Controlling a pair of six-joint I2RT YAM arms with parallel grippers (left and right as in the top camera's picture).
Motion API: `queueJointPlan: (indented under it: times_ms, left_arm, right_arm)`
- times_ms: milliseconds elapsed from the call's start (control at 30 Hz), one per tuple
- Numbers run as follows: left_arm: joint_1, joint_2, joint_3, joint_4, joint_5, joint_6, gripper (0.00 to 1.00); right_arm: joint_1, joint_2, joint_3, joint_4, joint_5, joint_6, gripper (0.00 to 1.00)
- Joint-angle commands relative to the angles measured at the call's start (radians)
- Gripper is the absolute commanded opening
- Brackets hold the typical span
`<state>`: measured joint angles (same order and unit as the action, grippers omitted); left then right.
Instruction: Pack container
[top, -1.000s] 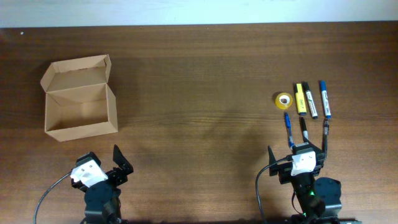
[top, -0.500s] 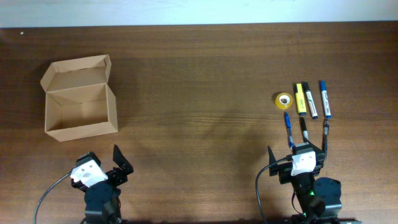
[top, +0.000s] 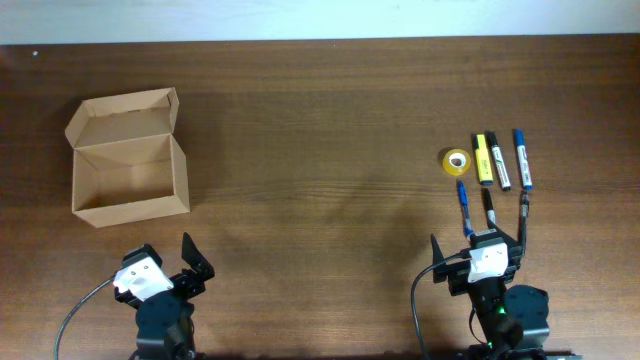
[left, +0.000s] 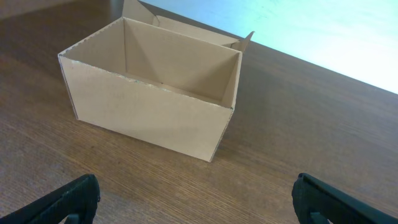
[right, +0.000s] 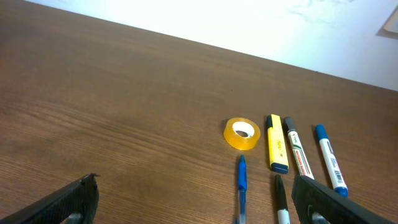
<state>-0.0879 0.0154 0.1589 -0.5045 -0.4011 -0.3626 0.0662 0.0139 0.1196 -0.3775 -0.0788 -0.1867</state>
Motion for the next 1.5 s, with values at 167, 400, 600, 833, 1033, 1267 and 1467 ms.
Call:
queueJointPlan:
  times_ms: [167,400,600,833,1033,1267,1467]
  left_arm:
    - [0.006,-0.01,-0.01,0.003,-0.011,-0.006,1.0]
    - [0.006,-0.01,-0.01,0.003,-0.011,-0.006,1.0]
    - [0.006,-0.01,-0.01,0.003,-0.011,-0.006,1.0]
    - [0.006,-0.01,-0.01,0.003,-0.011,-0.006,1.0]
    - [0.006,-0.01,-0.01,0.003,-0.011,-0.006,1.0]
    - [0.006,-0.01,-0.01,0.025,0.004,-0.006,1.0]
    - [0.006,-0.01,-0.006,0.162,0.129,-0.006,1.0]
  right_arm:
    - [-0.002,-0.011,-0.008,0.001,0.002,0.0,0.99]
    - [-0.002,-0.011,-0.008,0.001,0.002,0.0,0.99]
    - [-0.002,-0.011,-0.008,0.001,0.002,0.0,0.99]
    - [-0.002,-0.011,-0.008,0.001,0.002,0.0,0.99]
    - [-0.002,-0.011,-0.008,0.001,0.002,0.0,0.99]
    - [-0.002,-0.011,-0.008,0.001,0.002,0.0,0.99]
    - [-0.002,-0.011,-0.008,0.001,0.002,0.0,0.99]
